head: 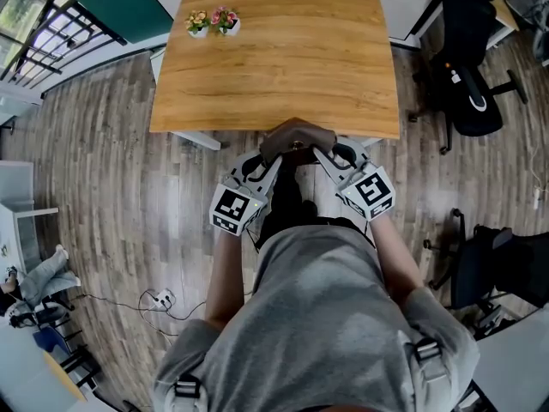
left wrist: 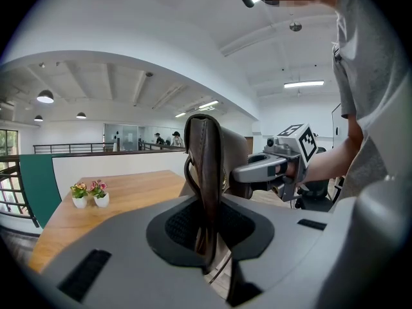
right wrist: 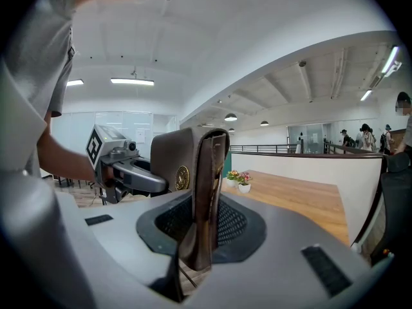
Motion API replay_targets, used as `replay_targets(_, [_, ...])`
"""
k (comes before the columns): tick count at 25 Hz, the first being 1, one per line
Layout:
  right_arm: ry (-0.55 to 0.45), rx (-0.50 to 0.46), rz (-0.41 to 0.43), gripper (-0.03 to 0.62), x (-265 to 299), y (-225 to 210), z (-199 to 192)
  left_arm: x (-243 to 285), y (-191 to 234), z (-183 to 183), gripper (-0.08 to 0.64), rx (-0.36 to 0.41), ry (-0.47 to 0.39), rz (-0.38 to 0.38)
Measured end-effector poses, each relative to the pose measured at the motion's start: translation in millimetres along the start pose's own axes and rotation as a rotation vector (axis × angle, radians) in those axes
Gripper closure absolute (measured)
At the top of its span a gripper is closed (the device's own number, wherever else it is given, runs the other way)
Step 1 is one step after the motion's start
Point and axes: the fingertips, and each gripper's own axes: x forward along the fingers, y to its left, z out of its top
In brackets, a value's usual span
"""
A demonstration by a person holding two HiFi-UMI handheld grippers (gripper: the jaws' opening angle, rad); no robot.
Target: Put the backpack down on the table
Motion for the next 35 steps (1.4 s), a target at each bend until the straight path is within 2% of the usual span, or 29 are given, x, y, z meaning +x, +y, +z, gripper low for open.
replay_targets(21, [0.025, -0.034, -0.011, 0.513, 20.4, -20.0, 5.8, 16.9, 25.6, 5.4, 0.497, 0.007, -0.013, -0.037])
replay_targets(35, [0.054, -0.024, -0.037, 0.512, 49.2, -63.8, 5.5, 57.7, 62.7, 9.9, 0.497, -0.005, 0.005, -0.08])
